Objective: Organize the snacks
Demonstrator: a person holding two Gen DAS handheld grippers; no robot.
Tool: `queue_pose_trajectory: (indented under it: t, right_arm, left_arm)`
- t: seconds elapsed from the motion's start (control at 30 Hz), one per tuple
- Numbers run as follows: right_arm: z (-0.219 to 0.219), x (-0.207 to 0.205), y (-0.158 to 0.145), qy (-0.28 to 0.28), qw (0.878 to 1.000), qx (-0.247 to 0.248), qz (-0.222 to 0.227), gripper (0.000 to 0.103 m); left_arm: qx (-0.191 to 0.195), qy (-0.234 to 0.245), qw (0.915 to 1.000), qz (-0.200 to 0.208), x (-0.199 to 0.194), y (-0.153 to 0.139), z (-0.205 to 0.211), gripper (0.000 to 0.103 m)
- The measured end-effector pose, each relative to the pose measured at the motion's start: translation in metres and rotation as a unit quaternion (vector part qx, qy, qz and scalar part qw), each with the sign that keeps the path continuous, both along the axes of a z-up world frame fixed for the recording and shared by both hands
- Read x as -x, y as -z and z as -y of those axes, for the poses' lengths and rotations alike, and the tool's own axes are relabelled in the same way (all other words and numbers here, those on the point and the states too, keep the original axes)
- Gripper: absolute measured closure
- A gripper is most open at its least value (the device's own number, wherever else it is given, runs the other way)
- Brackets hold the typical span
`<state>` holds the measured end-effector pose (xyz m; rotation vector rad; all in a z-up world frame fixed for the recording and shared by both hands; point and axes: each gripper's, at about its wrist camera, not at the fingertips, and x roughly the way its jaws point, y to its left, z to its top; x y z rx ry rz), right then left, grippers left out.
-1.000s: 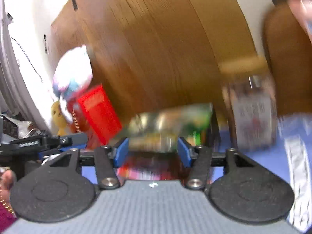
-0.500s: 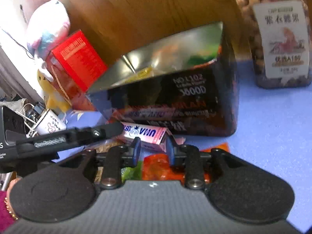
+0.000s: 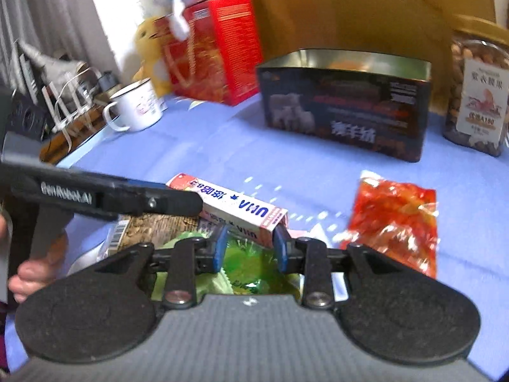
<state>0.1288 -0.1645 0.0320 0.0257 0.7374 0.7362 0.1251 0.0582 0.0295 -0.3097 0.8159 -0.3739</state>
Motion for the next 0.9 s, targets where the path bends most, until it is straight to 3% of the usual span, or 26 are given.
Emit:
queue_pose_trajectory:
  t: [0.2,0.3,0.33,0.43,0.5,0.73,0.8,0.9]
  right_arm:
    - [-0.003,0.004,-0.002,-0.011,0.999,0.033,0.032,0.063]
    - [-0.006,-0.002,0.000,-0.013,0.999,0.038,0.023,0.063]
    - [-0.006,-0.001,0.002,-0.013,0.999,0.039,0.021,0.063]
    - [-0.008,-0.001,0.005,-0.005,0.999,0.040,0.026,0.063]
    - [-0.008,-0.001,0.001,0.011,0.999,0.038,0.036,0.064]
    - [0.007,-0.028,-0.040,0.059,0.992,0.006,0.111,0.065]
    - [0.010,-0.043,-0.049,0.077,0.988,0.001,0.132,0.065]
    - [0.015,-0.073,-0.055,0.116,0.982,-0.001,0.152,0.065]
  left_arm:
    - [0.011,-0.016,0.9998,0.001,-0.002,-0.014,-0.019,0.026]
    - [0.008,-0.001,0.9998,-0.021,-0.005,-0.008,-0.014,0.034]
    - [0.004,0.007,0.9995,-0.030,-0.007,-0.003,-0.010,0.041]
    - [-0.033,0.008,0.9993,-0.018,-0.005,0.000,0.001,0.045]
    - [-0.021,0.014,0.9995,-0.020,-0.008,-0.006,0.003,0.045]
    - [-0.026,0.016,0.9976,0.063,-0.043,-0.056,0.020,0.045]
    - [-0.020,0.011,0.9954,0.093,-0.064,-0.070,0.027,0.045]
    - [-0.006,0.009,0.9940,0.109,-0.102,-0.082,0.039,0.045]
